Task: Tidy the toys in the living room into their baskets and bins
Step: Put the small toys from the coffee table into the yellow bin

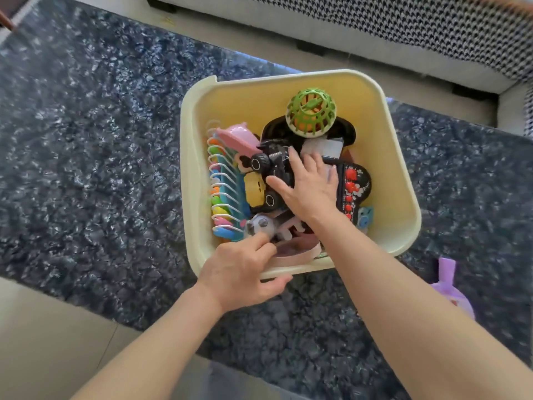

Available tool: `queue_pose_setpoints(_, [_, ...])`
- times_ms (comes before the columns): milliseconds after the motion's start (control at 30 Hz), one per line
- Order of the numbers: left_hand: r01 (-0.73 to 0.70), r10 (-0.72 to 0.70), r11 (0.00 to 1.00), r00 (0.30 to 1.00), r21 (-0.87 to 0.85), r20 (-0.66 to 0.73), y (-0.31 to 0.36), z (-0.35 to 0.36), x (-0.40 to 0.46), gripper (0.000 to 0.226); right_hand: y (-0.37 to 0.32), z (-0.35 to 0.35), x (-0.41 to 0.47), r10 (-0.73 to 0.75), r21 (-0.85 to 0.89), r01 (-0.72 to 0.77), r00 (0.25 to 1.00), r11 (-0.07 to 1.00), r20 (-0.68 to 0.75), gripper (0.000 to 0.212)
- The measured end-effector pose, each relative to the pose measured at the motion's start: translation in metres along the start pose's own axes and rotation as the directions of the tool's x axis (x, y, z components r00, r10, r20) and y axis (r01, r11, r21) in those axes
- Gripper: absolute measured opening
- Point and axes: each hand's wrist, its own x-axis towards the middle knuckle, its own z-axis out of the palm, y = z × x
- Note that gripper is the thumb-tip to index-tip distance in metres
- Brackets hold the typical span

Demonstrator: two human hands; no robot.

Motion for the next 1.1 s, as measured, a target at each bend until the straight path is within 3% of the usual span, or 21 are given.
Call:
queue_pose_setpoints(133, [-0.001,0.001,1.0,1.0,0.013,0.011,-0.001,0.0,0.001,0.043,0.015,-0.004,-0.016,-0.037,0.074,0.032,0.997,0.997,0.065,0.073])
queue_pose_setpoints(167, [-0.006,0.006,1.0,1.0,0.019,0.016,0.001,0.0,0.001,0.043,0.022,-0.008,-0.025,-0.03,0.172,0.027,0.999,0.985,0.016,0.071])
queue_pose_setpoints(233, [-0.011,0.01,0.999,0.999,0.036,0.036,0.002,0.0,0.001,0.043,0.04,-0.018,-0.051,0.048,0.448,0.063,0.972,0.892,-0.232,0.06])
queue_pose_setpoints(300, [-0.015,0.012,0.998,0.999,0.065,0.045,0.003,-0.001,0.002,0.046,0.071,-0.023,-0.086,0.241,0.55,0.117,0.81,0.827,-0.535,0.042])
queue_pose_setpoints(367, [-0.03,0.023,0.996,0.997,0.09,0.072,0.006,-0.001,0.003,0.048,0.114,-0.019,-0.122,0.473,0.603,-0.006,0.627,0.798,-0.619,0.033])
queue_pose_setpoints(400, [-0.04,0.031,0.993,0.996,0.11,0.079,0.009,-0.001,0.002,0.049,0.135,-0.016,-0.14,0.582,0.656,-0.115,0.592,0.746,-0.558,0.031])
queue_pose_setpoints(467, [-0.05,0.038,0.988,0.995,0.145,0.087,0.01,-0.002,0.003,0.05,0.171,0.002,-0.161,0.73,0.686,-0.395,0.617,0.611,-0.295,0.032])
queue_pose_setpoints(533, [-0.052,0.038,0.989,0.994,0.14,0.103,0.01,-0.002,0.002,0.051,0.201,0.025,-0.18,0.76,0.517,-0.62,0.643,0.59,-0.097,0.034])
queue_pose_setpoints(600, [-0.054,0.039,0.988,0.994,0.143,0.107,0.01,0.0,0.001,0.051,0.219,0.041,-0.192,0.743,0.334,-0.704,0.669,0.627,0.017,0.038])
queue_pose_setpoints(700, [-0.066,0.05,0.987,0.993,0.15,0.104,0.011,0.0,0.002,0.05,0.23,0.054,-0.197,0.77,0.302,-0.798,0.592,0.521,0.236,0.069])
queue_pose_setpoints(767, [-0.072,0.055,0.984,0.993,0.162,0.105,0.009,0.001,0.002,0.051,0.23,0.061,-0.194,0.79,0.26,-0.834,0.547,0.487,0.276,0.089])
queue_pose_setpoints(833, [-0.076,0.058,0.983,0.992,0.164,0.111,0.009,0.0,0.002,0.051,0.226,0.065,-0.189,0.815,0.198,-0.839,0.542,0.507,0.207,0.096])
queue_pose_setpoints(1000, [-0.193,0.179,0.973,0.977,0.126,0.118,0.011,-0.001,0.0,0.04,0.205,0.066,-0.189,0.75,0.011,-0.761,0.642,0.649,0.16,0.076])
queue_pose_setpoints(1100, [-0.3,0.281,0.947,0.947,0.117,0.158,0.009,-0.003,0.001,0.029,0.203,0.041,-0.193,0.762,0.096,-0.774,0.633,0.626,0.132,0.058])
